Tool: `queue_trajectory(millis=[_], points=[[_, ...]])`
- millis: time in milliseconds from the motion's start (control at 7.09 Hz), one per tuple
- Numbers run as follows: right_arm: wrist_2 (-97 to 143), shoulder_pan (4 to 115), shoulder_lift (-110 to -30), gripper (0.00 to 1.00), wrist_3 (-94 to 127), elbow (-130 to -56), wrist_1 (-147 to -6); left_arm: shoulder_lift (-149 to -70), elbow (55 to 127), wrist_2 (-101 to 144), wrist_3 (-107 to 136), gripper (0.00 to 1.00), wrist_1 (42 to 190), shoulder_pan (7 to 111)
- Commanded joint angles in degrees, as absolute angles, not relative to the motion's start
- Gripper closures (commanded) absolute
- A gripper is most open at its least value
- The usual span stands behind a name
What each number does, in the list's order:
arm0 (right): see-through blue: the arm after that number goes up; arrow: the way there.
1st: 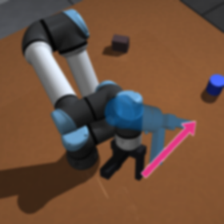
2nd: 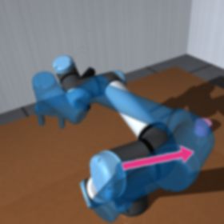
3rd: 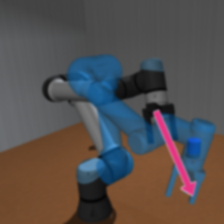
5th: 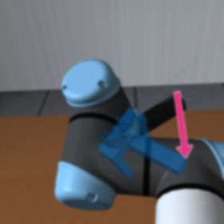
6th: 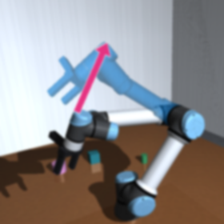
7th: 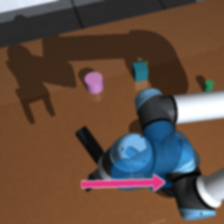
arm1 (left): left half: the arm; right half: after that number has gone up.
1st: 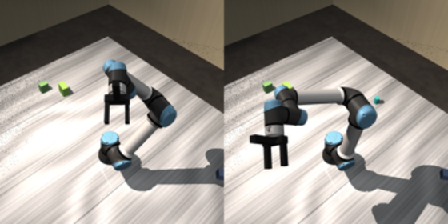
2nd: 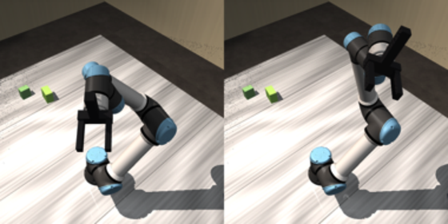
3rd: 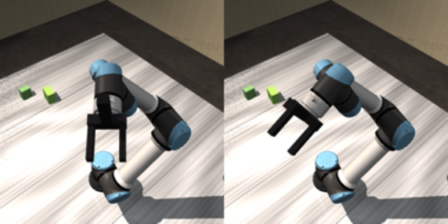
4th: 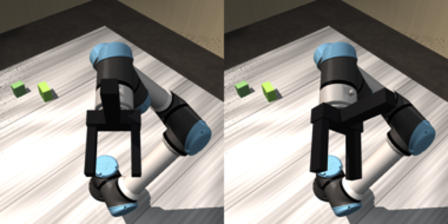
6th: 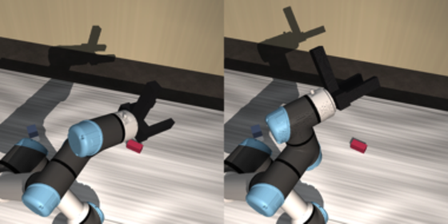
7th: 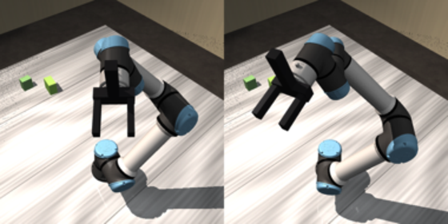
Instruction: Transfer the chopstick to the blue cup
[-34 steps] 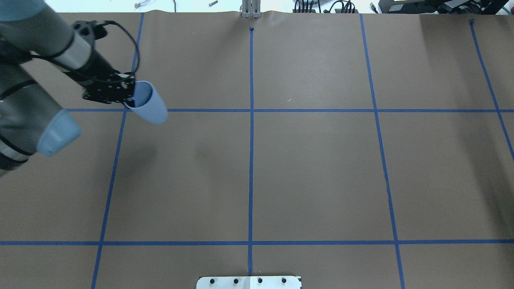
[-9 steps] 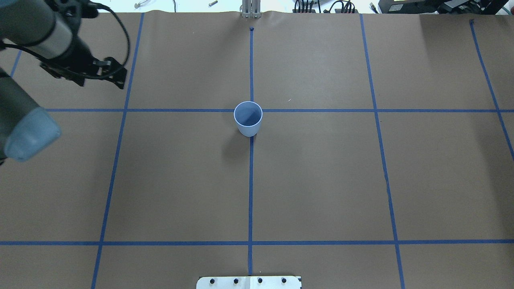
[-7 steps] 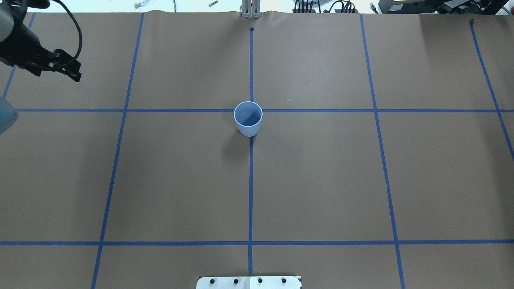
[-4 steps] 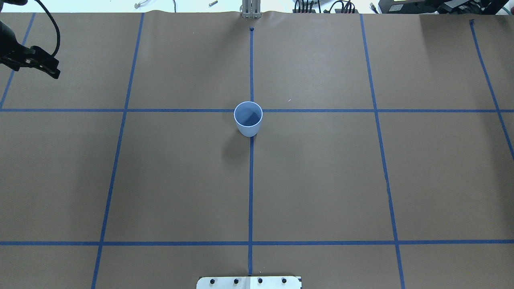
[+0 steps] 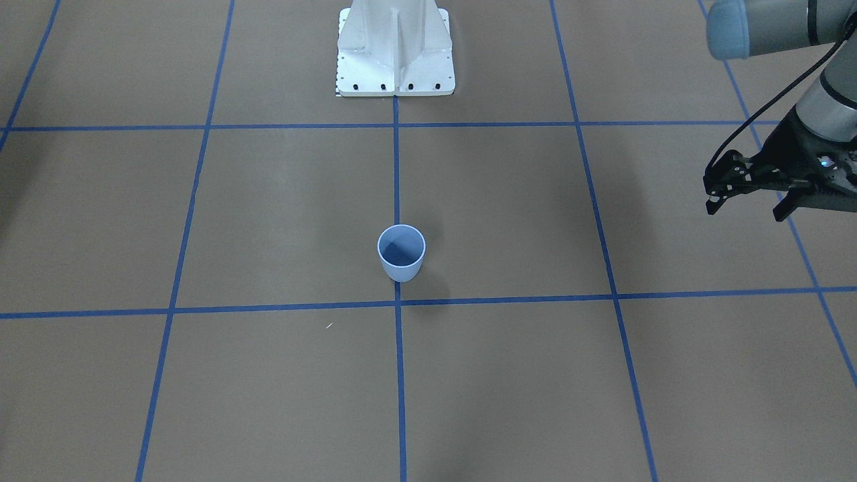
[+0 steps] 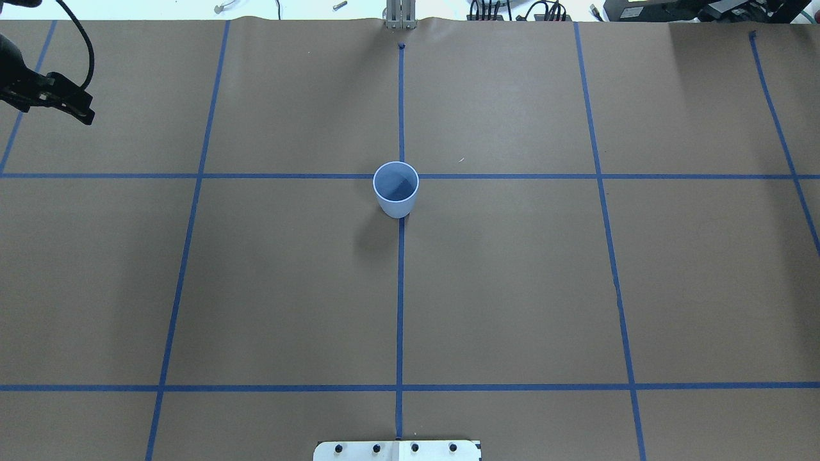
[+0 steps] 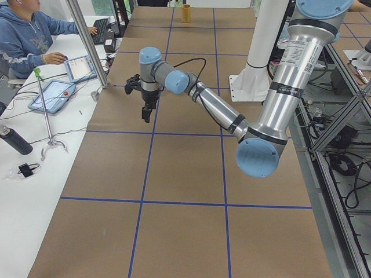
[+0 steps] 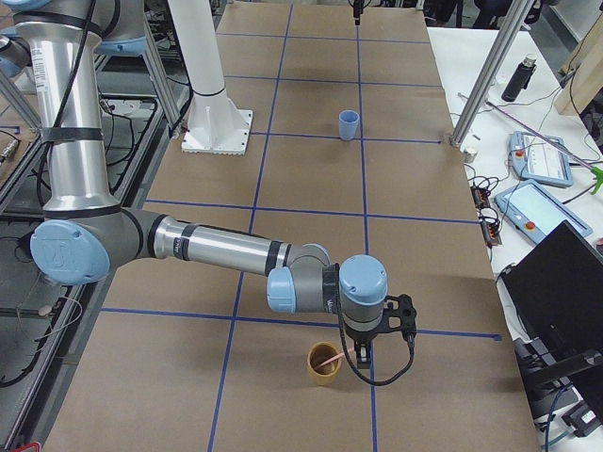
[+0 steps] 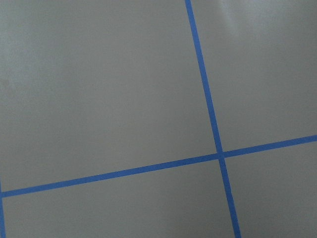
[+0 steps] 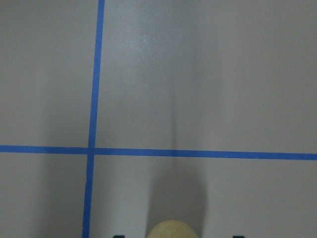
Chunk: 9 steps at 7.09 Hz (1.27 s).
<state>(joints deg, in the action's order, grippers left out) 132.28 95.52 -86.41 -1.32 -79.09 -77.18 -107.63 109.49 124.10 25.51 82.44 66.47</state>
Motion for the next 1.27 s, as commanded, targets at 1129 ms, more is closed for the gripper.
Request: queue_trajectory(millis=[1129], points=[[135.53, 101.59, -87.89, 1.0, -3.16, -86.82, -77.87, -108.63, 109.42, 124.1, 29.36, 0.01, 82.44, 66.18]])
